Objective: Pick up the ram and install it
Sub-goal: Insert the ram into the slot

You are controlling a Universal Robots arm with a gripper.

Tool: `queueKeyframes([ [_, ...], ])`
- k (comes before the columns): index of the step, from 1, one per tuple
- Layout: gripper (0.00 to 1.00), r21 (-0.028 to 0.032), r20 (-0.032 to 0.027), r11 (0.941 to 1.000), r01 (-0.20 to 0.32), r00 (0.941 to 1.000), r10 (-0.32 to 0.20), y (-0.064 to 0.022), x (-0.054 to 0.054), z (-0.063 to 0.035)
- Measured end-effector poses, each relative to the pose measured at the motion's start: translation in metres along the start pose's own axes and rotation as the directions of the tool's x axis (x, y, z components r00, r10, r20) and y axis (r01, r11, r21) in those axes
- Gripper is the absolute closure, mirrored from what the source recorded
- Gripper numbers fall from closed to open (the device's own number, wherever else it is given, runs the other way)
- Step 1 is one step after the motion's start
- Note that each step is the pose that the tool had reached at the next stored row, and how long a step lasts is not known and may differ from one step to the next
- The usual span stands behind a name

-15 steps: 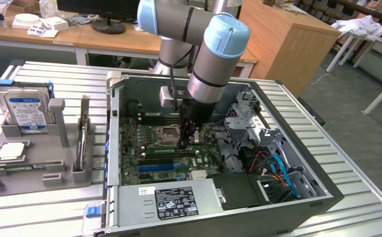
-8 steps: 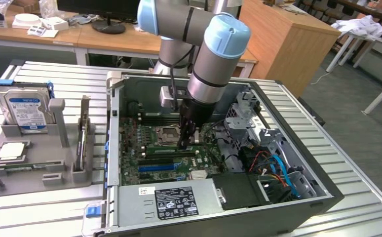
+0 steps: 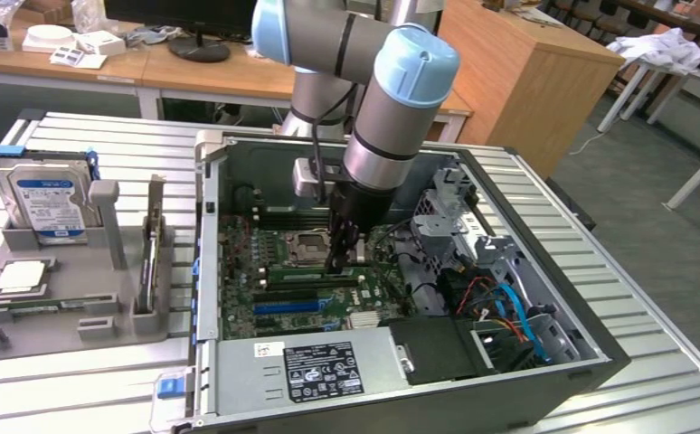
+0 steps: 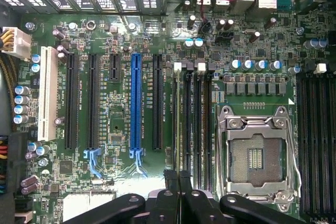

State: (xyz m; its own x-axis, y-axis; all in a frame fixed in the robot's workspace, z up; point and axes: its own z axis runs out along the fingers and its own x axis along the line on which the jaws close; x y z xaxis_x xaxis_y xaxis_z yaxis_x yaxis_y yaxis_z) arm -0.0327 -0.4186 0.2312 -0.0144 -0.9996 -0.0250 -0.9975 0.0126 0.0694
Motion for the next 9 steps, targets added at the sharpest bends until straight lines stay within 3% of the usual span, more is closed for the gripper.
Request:
queueKeyframes([
  [9,0.88,0.0001,0.0001,1.0000,0.000,1.0000,0.000,-0.0001,0.0000,0.0017],
])
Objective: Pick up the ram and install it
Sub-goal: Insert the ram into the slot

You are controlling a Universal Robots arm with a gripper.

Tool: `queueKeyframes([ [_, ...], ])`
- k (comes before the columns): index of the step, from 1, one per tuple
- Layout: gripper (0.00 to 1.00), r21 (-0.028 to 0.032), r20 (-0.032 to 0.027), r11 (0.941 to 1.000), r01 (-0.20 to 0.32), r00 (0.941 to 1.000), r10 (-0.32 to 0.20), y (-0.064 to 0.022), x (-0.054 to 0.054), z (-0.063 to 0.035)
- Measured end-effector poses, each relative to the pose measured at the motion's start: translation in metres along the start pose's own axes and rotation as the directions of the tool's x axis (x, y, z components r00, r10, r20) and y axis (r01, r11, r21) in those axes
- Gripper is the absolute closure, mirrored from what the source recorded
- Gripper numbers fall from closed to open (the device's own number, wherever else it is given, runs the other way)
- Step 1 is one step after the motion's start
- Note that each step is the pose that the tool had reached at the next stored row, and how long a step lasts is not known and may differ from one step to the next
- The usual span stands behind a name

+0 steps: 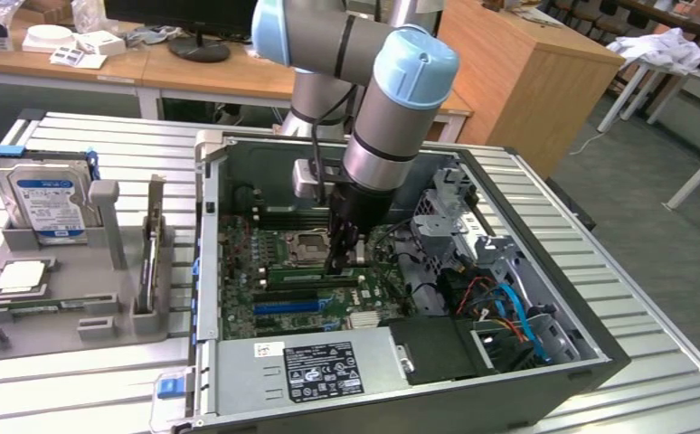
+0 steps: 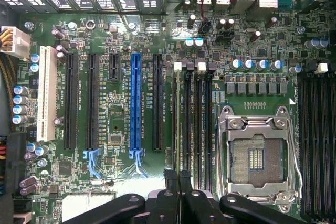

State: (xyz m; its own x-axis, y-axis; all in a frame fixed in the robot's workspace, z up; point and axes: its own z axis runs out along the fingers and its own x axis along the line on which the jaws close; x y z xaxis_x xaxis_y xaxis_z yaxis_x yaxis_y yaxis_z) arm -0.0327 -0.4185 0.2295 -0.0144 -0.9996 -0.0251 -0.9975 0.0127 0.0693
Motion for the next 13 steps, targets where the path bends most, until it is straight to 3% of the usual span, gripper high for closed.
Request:
queueKeyframes([
  [13,0.88,0.0033,0.0002,1.0000,0.000,1.0000,0.000,0.0022,-0.0004,0.0003],
])
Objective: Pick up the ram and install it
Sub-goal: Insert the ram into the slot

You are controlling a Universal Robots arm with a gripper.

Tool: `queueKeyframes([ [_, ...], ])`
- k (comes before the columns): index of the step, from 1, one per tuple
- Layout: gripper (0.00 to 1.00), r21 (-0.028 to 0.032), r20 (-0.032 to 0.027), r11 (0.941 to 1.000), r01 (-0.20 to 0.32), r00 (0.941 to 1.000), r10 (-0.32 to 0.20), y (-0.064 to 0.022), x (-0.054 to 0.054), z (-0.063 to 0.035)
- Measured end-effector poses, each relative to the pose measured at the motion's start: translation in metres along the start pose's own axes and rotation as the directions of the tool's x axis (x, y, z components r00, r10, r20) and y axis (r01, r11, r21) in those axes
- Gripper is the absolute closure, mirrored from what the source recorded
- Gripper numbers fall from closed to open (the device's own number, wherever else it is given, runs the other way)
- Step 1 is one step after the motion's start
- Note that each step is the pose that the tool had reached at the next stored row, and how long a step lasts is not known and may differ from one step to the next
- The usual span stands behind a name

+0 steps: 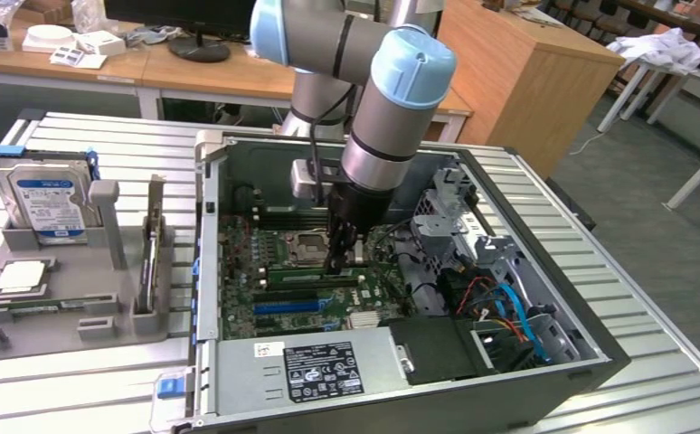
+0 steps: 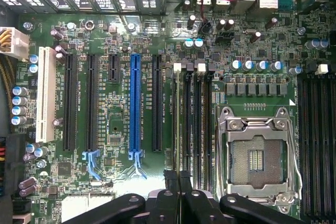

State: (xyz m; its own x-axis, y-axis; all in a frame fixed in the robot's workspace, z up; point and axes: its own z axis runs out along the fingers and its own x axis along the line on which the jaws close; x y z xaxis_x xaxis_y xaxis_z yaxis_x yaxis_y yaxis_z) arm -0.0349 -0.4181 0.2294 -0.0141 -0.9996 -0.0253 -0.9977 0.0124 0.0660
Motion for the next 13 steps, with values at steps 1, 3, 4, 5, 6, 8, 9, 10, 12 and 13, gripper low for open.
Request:
queueKeyframes([
  [1,0.88,0.0000,-0.0001,1.0000,0.000,1.0000,0.000,0.0001,0.0000,0.0000],
  [3,0.88,-0.0001,-0.0003,1.0000,0.000,1.0000,0.000,0.0001,0.0001,0.0001],
  [4,0.88,-0.0002,-0.0004,1.0000,0.000,1.0000,0.000,0.0001,0.0001,0.0004],
  [5,0.88,-0.0002,-0.0003,1.0000,0.000,1.0000,0.000,0.0001,0.0001,0.0008],
  [6,0.88,-0.0003,-0.0002,1.0000,0.000,1.0000,0.000,0.0001,0.0001,0.0012],
  [8,0.88,-0.0002,-0.0001,1.0000,0.000,1.0000,0.000,0.0000,0.0000,0.0016],
  [9,0.88,0.0000,-0.0001,1.0000,0.000,1.0000,0.000,0.0000,0.0001,0.0017],
  [10,0.88,0.0000,-0.0002,1.0000,0.000,1.0000,0.000,0.0000,0.0001,0.0017],
  [12,0.88,0.0000,-0.0001,1.0000,0.000,1.0000,0.000,0.0000,0.0001,0.0017],
  [13,0.88,0.0000,0.0000,1.0000,0.000,1.0000,0.000,0.0000,0.0000,0.0017],
])
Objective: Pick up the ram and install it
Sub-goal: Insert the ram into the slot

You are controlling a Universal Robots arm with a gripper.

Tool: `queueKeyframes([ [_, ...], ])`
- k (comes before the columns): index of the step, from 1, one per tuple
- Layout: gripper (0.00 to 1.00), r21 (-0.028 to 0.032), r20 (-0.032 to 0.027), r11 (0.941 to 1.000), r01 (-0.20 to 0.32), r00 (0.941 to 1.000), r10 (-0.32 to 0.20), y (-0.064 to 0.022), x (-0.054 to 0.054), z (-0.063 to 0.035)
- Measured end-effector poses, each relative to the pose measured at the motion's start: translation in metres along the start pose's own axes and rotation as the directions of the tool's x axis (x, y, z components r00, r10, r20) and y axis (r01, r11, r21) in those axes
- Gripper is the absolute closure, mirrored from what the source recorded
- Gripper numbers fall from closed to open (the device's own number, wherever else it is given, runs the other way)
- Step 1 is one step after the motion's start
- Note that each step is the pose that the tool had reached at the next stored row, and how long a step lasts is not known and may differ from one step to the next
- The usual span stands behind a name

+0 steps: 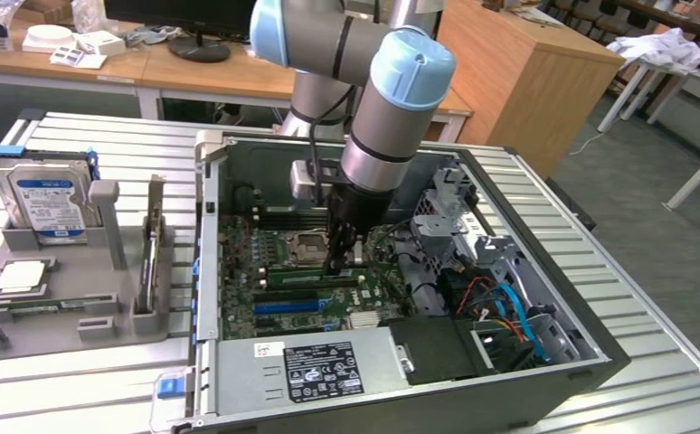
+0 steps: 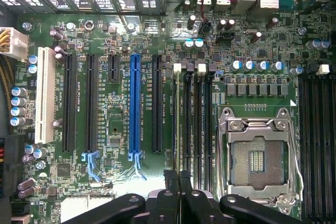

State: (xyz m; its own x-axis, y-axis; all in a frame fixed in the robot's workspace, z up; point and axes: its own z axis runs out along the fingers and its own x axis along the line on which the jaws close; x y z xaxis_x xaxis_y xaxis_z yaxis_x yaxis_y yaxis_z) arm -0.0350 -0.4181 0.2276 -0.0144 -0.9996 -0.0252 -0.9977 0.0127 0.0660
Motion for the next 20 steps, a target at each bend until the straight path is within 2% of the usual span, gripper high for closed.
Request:
queueKeyframes([
  [4,0.88,0.0004,0.0006,1.0000,0.000,1.0000,0.000,0.0000,0.000,-0.0009],
  [13,0.88,-0.0014,0.0001,1.0000,0.000,1.0000,0.000,0.0007,0.000,-0.0124],
  [18,0.88,-0.0019,0.0002,1.0000,0.000,1.0000,0.000,0.0006,0.000,-0.0127],
  [19,0.88,-0.0051,-0.0001,1.0000,0.000,1.0000,0.000,0.0002,0.000,-0.0129],
  [20,0.88,-0.0109,-0.0004,0.9999,0.000,1.0000,0.000,-0.0005,0.000,-0.0130],
])
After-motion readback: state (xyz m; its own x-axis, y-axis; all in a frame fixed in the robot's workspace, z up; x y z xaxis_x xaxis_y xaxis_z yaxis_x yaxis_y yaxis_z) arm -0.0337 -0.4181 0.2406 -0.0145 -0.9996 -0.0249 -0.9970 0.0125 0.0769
